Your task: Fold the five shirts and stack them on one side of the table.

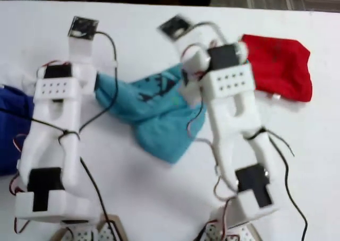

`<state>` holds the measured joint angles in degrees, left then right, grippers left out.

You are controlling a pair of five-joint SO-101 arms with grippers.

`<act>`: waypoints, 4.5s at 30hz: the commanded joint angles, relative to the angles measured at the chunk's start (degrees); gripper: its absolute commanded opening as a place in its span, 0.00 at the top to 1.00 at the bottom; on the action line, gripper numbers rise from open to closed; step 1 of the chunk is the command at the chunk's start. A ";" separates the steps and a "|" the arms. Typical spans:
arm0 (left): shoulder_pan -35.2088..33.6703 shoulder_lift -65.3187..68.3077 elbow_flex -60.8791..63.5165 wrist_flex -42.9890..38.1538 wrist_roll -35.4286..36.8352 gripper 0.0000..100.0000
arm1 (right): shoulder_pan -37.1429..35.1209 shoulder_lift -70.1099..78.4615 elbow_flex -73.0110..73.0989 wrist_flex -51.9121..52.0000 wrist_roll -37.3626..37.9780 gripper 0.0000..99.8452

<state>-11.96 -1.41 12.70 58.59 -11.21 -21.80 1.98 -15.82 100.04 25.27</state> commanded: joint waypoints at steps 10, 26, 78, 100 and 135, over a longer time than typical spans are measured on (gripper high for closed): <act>-0.44 -0.26 -1.63 -0.53 0.09 0.98 | -12.62 -20.35 47.21 -20.62 -0.62 0.72; -0.35 -0.26 -1.36 -0.44 0.18 0.98 | -18.51 -20.97 62.68 -41.19 -5.01 0.72; 0.18 -0.09 -1.19 27.52 -2.73 0.98 | 18.59 -63.87 62.95 -34.77 11.96 0.98; 11.87 -0.26 -9.71 33.49 -15.03 0.75 | 43.91 -64.13 73.76 -45.14 23.56 0.98; 24.00 -9.67 38.90 -1.41 -27.34 0.75 | 38.29 -63.87 73.67 -40.66 23.30 0.98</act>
<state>13.80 -10.29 51.56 58.77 -38.11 16.79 -60.88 58.46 59.16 48.48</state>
